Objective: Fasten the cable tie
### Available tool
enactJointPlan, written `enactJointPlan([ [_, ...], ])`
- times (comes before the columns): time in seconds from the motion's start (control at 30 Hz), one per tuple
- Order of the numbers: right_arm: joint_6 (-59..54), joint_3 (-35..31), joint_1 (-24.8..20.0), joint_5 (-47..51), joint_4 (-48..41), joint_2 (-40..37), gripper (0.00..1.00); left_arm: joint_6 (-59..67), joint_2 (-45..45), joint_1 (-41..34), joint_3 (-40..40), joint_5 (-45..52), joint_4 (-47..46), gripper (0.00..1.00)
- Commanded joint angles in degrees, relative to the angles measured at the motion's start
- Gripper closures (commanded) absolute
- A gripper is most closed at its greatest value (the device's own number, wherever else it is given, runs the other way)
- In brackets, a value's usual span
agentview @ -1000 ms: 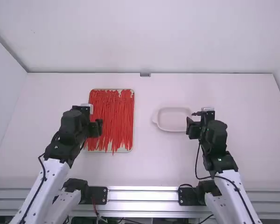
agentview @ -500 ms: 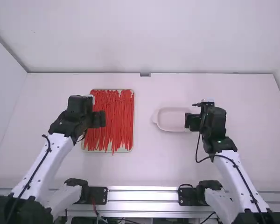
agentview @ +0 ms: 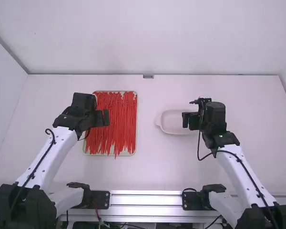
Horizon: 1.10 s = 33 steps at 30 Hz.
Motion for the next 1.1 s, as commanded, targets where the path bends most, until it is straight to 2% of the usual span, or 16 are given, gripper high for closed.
enactJointPlan([
  [0.0, -0.1, 1.7, 0.4, -0.3, 0.0, 0.3, 0.02, -0.5, 0.2, 0.0, 1.8, -0.8, 0.0, 0.01],
  [0.23, -0.9, 1.7, 0.3, -5.2, 1.3, 0.3, 0.02, 1.6, 0.2, 1.2, 1.8, 2.5, 1.1, 0.01],
  [0.53, -1.0, 1.7, 0.5, -4.6, 1.0, 0.3, 0.02, 0.8, 1.9, 3.7, 4.3, 5.4, 1.6, 0.01],
  [0.83, -1.1, 1.7, 0.4, -4.8, 0.8, 0.3, 0.02, 2.2, 14.6, 2.6, 17.2, 5.4, -6.0, 0.01],
  [1.07, -1.1, 1.7, 0.4, -4.8, 0.6, 0.3, 0.02, 2.2, 24.6, 2.3, 24.1, 5.4, -7.5, 0.01],
])
